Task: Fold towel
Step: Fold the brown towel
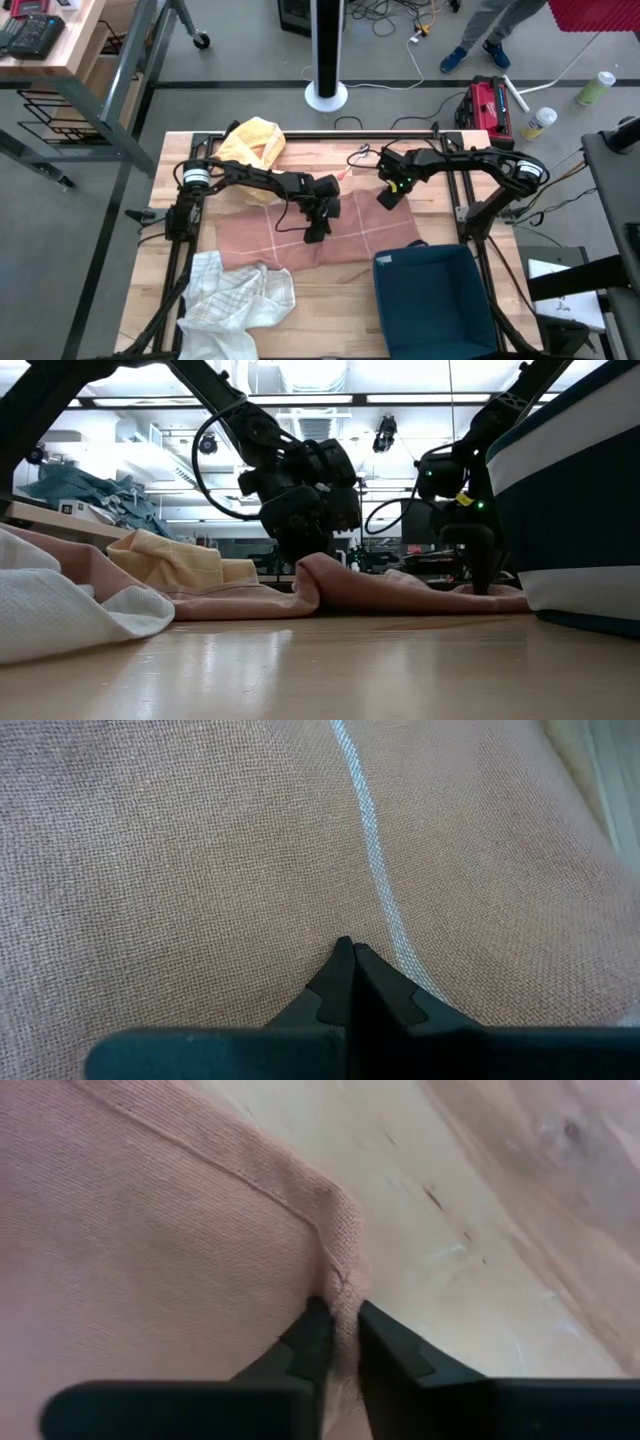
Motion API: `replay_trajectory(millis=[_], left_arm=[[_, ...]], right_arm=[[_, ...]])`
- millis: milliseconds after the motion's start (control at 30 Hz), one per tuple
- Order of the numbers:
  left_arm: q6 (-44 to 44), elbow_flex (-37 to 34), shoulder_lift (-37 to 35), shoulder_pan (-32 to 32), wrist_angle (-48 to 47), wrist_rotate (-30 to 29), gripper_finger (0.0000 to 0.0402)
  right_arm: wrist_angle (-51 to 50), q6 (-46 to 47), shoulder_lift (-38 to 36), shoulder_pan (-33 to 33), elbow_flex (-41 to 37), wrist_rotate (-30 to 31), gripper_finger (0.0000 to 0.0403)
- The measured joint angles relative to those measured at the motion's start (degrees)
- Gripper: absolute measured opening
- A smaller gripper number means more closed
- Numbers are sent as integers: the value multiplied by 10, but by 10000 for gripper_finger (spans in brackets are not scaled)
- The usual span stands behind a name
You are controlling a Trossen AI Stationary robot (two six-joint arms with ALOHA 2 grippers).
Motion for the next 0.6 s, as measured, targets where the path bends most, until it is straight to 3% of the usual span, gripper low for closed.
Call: replay_trajectory(millis=[133, 600], left_arm=[[0, -1, 0, 0, 10, 3, 0], [-16, -1, 0, 0, 9, 5, 0]], right_arm=[[11, -2, 0, 0, 0, 1, 8], [10, -1, -49, 0, 5, 16, 29]])
